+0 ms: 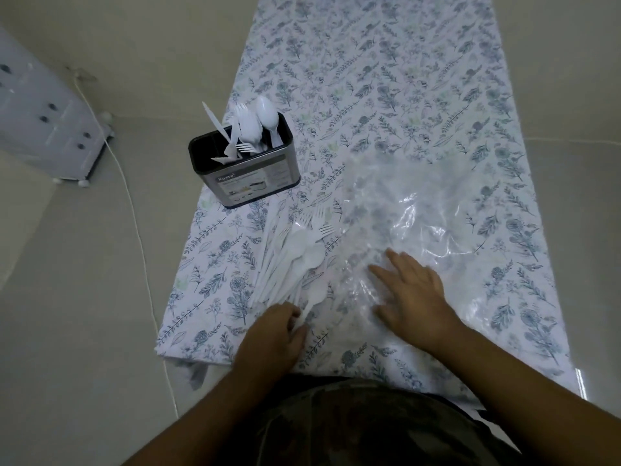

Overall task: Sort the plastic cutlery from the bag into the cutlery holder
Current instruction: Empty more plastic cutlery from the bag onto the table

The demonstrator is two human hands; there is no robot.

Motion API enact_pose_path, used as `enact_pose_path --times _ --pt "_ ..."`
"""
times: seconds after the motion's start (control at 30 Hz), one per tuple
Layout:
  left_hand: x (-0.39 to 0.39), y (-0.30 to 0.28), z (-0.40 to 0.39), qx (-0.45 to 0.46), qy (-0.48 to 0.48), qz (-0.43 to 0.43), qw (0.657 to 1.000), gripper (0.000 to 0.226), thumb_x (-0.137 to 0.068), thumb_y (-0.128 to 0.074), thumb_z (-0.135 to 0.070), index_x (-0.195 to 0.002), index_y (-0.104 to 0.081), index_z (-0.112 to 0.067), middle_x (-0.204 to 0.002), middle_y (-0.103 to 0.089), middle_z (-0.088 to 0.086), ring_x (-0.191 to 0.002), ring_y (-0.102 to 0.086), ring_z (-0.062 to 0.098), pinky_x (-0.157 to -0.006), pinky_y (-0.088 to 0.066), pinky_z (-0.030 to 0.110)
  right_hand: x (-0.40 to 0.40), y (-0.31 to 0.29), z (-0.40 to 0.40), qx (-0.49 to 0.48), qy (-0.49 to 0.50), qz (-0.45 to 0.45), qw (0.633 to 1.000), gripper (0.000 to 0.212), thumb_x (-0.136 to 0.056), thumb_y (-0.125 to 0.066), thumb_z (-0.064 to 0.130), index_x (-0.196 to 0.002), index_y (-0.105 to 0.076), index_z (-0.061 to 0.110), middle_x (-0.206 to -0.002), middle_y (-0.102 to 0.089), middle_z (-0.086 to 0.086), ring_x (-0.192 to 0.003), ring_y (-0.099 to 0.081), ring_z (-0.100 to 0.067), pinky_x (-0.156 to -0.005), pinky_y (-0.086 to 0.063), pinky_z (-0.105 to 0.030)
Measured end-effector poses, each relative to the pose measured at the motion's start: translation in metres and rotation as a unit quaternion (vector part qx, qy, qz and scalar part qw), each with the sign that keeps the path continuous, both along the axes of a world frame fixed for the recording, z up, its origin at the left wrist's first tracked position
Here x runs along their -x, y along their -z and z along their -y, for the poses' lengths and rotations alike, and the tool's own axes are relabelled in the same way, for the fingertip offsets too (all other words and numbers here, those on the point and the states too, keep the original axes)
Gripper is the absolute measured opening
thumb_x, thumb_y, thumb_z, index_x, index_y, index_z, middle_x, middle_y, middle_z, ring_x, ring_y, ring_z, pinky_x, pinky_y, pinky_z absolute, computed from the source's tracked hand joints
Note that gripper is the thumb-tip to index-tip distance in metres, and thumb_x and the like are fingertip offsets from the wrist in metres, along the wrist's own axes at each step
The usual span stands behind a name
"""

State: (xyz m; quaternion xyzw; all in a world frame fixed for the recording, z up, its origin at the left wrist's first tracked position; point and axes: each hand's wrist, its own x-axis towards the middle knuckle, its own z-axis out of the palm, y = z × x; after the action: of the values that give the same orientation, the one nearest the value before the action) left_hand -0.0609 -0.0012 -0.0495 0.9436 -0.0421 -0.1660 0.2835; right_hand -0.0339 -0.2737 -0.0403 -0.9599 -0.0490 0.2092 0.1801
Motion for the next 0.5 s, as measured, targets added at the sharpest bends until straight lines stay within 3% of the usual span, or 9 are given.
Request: enact_pose_path --times 0.07,0.13,0.2,0.3,0.43,0.5 --pt "-0.007 -0.002 0.011 0.029 -0.016 0.012 0.999 0.024 -0.092 -0.066 -0.040 -0.108 -0.061 -0.023 -0.088 -0.055 -0.011 -0.077 -0.051 0.002 -0.065 -0.038 0.011 0.002 0.006 -0.008 0.032 -0.011 -0.025 0.999 0.085 -0.091 -0.061 0.056 -0.160 -0.012 0.042 -0.172 0.008 0.001 -0.158 0.005 -0.025 -0.124 -0.004 -0.057" --pt "-0.014 -0.004 0.022 0.063 -0.020 0.014 0.998 0.033 -0.089 -0.069 -0.044 -0.113 -0.064 -0.022 -0.091 -0.058 -0.010 -0.080 -0.055 0.004 -0.071 -0.047 0.018 0.005 0.010 -0.009 0.054 -0.026 -0.033 0.998 0.091 -0.088 -0.061 0.062 -0.160 -0.009 0.042 -0.172 0.003 0.001 -0.157 0.000 -0.028 -0.123 -0.011 -0.057" --pt "-0.021 -0.007 0.029 0.063 -0.016 0.049 0.997 0.038 -0.088 -0.067 -0.047 -0.117 -0.064 -0.023 -0.100 -0.059 -0.009 -0.090 -0.055 0.007 -0.080 -0.051 0.027 0.008 0.008 -0.007 0.046 -0.030 -0.030 0.998 0.096 -0.082 -0.063 0.066 -0.159 -0.011 0.044 -0.170 -0.010 0.002 -0.154 -0.011 -0.027 -0.120 -0.016 -0.051" --pt "-0.030 -0.011 0.025 -0.012 -0.044 0.138 0.989 0.048 -0.085 -0.064 -0.045 -0.127 -0.057 -0.023 -0.118 -0.053 -0.003 -0.108 -0.048 0.014 -0.091 -0.049 0.038 0.012 0.004 -0.008 0.036 -0.026 -0.002 0.999 0.091 -0.079 -0.068 0.062 -0.157 -0.026 0.043 -0.164 -0.027 0.001 -0.149 -0.023 -0.026 -0.116 -0.022 -0.048" --pt "-0.047 -0.010 0.016 -0.072 -0.127 0.026 0.989 0.091 -0.077 -0.068 -0.057 -0.149 -0.027 -0.019 -0.140 -0.036 0.006 -0.129 -0.035 0.027 -0.103 -0.043 0.048 0.013 0.005 -0.015 0.048 -0.032 -0.011 0.998 0.086 -0.078 -0.073 0.060 -0.153 -0.037 0.041 -0.155 -0.037 -0.005 -0.140 -0.035 -0.031 -0.108 -0.036 -0.048" --pt "-0.057 -0.006 0.017 -0.096 -0.136 -0.029 0.986 0.097 -0.075 -0.069 -0.059 -0.148 -0.024 -0.015 -0.138 -0.036 0.008 -0.129 -0.036 0.029 -0.100 -0.045 0.049 0.008 0.005 -0.019 0.052 -0.030 -0.021 0.998 0.087 -0.076 -0.075 0.061 -0.152 -0.037 0.043 -0.145 -0.039 -0.001 -0.133 -0.038 -0.027 -0.102 -0.040 -0.044"
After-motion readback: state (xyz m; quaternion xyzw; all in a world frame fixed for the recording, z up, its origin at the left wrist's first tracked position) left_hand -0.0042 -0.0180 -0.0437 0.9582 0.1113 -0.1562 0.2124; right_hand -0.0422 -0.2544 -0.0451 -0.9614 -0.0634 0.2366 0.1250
